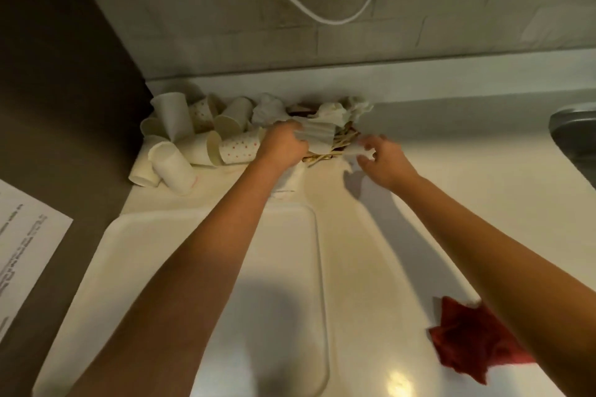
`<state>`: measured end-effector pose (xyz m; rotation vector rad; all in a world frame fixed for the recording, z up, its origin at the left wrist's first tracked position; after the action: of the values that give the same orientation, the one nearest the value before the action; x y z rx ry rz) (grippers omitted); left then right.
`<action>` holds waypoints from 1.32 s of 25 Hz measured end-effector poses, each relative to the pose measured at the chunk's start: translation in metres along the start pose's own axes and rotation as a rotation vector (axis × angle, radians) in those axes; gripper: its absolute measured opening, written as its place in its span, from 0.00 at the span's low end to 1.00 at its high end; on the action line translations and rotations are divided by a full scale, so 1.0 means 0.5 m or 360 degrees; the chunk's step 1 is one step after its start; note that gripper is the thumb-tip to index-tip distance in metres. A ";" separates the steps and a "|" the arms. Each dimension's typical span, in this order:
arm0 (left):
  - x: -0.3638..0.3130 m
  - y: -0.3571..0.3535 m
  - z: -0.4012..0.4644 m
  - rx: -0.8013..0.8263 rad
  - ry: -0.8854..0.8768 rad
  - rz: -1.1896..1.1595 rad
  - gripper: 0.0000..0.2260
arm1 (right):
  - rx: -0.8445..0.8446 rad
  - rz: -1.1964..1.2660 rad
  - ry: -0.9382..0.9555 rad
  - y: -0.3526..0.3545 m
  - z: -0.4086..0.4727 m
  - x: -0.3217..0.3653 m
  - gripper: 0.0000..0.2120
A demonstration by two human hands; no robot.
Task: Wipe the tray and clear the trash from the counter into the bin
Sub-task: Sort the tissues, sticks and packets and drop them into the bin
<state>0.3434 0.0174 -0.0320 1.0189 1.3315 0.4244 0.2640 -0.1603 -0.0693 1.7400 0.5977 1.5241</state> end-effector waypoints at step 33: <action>0.022 0.070 0.195 -0.0390 -0.0224 0.0401 0.12 | -0.0569 0.0294 0.0196 0.030 0.239 0.067 0.11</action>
<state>0.4463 0.0090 -0.0193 0.9933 1.0010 0.6760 0.3851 -0.1712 -0.0396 1.4653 0.2077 1.7536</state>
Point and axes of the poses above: each hand's wrist, its own z-axis towards the middle knuckle, its own y-axis out of the back of the hand, x = y × z, the point moved 7 cm from there along z, towards the middle knuckle, and after that the axes turned 4 degrees about x, right-handed, at the moved point
